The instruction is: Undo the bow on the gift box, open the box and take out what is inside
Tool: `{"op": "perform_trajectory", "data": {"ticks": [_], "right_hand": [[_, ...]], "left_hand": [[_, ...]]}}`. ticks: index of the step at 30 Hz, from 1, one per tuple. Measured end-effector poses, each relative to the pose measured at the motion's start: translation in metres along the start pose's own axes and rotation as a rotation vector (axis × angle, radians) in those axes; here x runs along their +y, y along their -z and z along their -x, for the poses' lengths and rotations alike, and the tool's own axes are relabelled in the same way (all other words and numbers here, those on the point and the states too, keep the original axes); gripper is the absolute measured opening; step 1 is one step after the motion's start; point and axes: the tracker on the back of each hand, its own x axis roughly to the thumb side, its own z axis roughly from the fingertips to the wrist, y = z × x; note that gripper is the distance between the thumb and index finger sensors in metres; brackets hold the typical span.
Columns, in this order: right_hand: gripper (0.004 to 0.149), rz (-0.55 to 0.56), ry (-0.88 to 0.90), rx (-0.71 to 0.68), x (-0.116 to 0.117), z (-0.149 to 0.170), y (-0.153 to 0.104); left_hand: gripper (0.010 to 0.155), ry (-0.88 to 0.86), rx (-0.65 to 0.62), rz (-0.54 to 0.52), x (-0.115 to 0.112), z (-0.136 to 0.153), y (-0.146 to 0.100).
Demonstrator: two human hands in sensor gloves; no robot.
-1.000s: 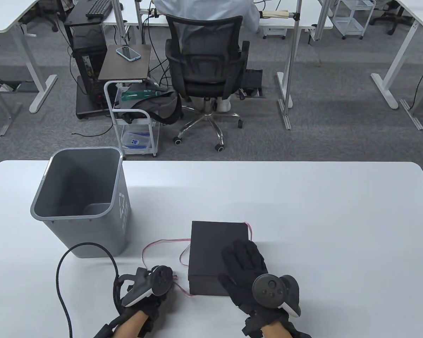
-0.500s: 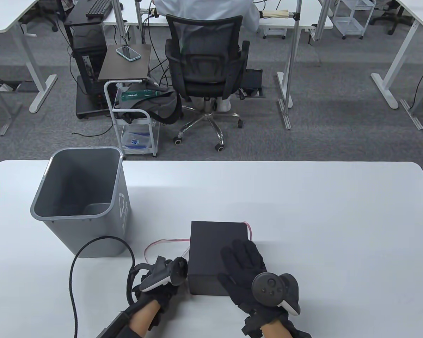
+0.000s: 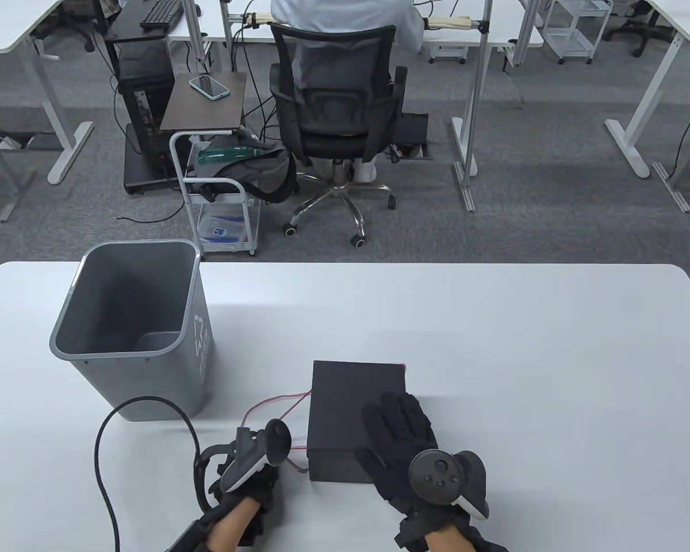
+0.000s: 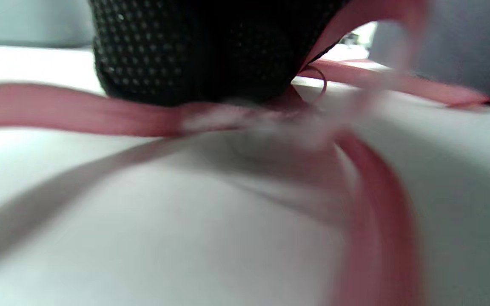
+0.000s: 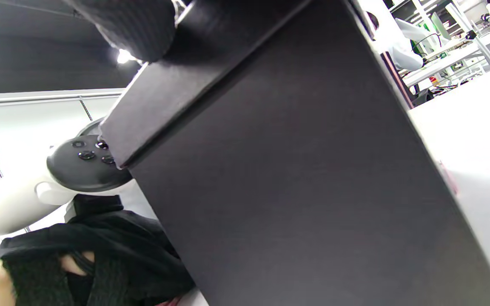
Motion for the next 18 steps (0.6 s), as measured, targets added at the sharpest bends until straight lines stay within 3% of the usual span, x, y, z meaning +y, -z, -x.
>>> {"op": "perform_trajectory", "data": {"ticks": [6,8,10,13,16,18], "right_hand": [[0.072,0.005,-0.004,0.012,-0.002,0.003,-0.004],[0.072,0.012,0.000,0.012,-0.003,0.004,-0.004],[0.072,0.013,0.006,0.011,-0.003,0.004,-0.003],[0.072,0.005,0.011,0.007,-0.001,0.002,-0.003],[0.072,0.008,-0.016,0.000,-0.001,0.000,-0.002],[0.072,0.004,-0.001,-0.001,-0.001,0.001,-0.001]], "left_hand": [[0.044,-0.066,0.100,0.000,0.005,0.024,0.001],[0.043,-0.125,0.066,0.031,0.008,0.027,0.002],[0.045,-0.293,-0.037,0.103,0.019,0.032,-0.001],[0.049,-0.399,-0.149,0.031,0.041,0.035,-0.014],[0.046,-0.300,-0.264,-0.019,0.061,0.028,-0.026],[0.048,-0.104,-0.350,0.018,0.066,0.022,-0.031]]}}
